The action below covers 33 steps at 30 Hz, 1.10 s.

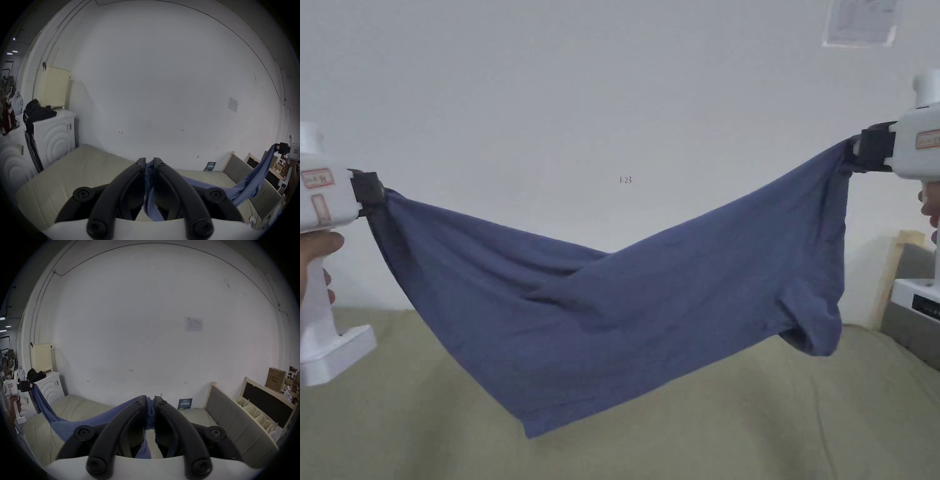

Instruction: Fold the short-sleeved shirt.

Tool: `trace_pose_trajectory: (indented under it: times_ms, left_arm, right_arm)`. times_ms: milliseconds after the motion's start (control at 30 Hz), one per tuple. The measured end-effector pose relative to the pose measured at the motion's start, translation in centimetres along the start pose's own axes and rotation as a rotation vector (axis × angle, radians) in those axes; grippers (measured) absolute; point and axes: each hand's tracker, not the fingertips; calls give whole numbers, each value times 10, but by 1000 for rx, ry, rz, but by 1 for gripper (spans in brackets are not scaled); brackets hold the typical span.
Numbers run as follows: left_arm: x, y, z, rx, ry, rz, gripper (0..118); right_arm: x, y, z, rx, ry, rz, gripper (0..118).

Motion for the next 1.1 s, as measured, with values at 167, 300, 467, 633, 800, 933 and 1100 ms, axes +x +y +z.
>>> trace_pose_trajectory:
  times_ms: [167,300,467,633,800,933,1100]
  left_arm:
    - [3,8,-13,16,-20,15,9]
    - [4,10,-29,25,-13,7,9]
    - [7,5,-54,19,-14,-6,9]
    - [5,-34,-85,-35,-3,-4,9]
    - [-2,-114,-110,-126,-1,8,9]
    - [-11,-182,-119,-219,9,48,9]
    - [-20,-233,-83,-245,-12,70,9]
  right_arm:
    - [1,8,-16,11,-6,-33,11]
    - [1,3,-32,18,-13,-32,11]
    - [8,-10,-55,21,-9,-66,11]
    - [14,-57,-88,-40,-7,-68,11]
    - [17,-134,-112,-125,7,-105,11]
    - [16,-197,-115,-178,15,-126,11]
    - [24,-255,-77,-250,34,-157,11]
